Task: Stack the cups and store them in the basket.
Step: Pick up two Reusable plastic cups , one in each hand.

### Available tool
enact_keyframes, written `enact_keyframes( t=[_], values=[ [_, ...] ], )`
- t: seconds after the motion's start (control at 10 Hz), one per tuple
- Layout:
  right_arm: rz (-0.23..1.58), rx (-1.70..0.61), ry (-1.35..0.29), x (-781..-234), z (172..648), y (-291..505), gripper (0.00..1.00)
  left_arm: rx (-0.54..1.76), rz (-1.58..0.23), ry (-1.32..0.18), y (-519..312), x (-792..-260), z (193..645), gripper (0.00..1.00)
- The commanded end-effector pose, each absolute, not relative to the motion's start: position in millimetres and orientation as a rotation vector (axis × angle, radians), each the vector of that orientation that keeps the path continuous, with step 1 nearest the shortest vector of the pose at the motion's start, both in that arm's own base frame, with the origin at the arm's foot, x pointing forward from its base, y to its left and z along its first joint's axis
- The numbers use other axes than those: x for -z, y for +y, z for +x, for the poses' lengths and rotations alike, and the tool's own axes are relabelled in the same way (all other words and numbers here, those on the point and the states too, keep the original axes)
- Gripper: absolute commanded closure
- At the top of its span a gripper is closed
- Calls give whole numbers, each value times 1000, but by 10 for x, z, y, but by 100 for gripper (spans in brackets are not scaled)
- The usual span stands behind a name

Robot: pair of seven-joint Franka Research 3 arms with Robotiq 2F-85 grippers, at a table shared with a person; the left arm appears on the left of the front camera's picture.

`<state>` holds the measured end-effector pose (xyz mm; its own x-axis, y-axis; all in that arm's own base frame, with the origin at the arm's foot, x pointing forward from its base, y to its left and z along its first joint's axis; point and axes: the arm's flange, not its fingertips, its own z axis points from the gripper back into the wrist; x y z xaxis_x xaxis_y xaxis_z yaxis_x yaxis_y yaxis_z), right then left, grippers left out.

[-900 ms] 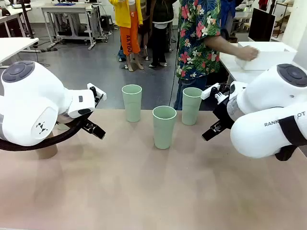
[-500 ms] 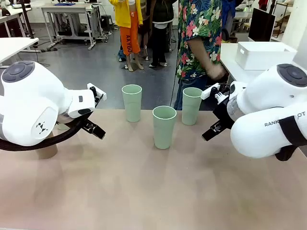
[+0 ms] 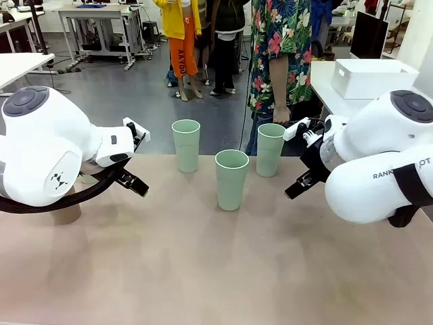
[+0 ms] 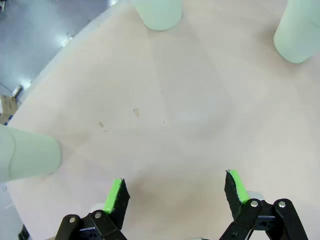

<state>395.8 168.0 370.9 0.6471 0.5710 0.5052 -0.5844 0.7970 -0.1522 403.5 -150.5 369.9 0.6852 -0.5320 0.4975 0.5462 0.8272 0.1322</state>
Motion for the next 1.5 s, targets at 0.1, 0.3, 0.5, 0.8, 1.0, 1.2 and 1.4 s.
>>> enact_keyframes(
  t=[0.1, 0.3, 0.5, 0.8, 1.0, 1.2, 1.4],
  values=[
    [26, -656, -566, -3709, 3958, 1679, 0, 604, -27, -549, -1506, -3700, 4035, 0],
    [35, -646, -568, -3884, 4045, 1665, 0, 602, -64, -570, -1431, -3877, 4090, 0],
    [37, -633, -601, -4355, 4116, 1560, 0, 617, -95, -591, -1203, -4329, 4204, 0],
    [97, -680, -612, -5147, 4129, 1146, 0, 753, -204, -559, -854, -5062, 4220, 0],
    [185, -772, -611, -5565, 4150, 666, 0, 865, -277, -556, -486, -5444, 4138, 0],
    [256, -899, -633, -5734, 4123, 15, 0, 1023, -395, -562, 53, -5618, 4062, 0],
    [314, -986, -681, -5668, 4015, -698, 0, 1128, -491, -611, 674, -5630, 3953, 0]
  ],
)
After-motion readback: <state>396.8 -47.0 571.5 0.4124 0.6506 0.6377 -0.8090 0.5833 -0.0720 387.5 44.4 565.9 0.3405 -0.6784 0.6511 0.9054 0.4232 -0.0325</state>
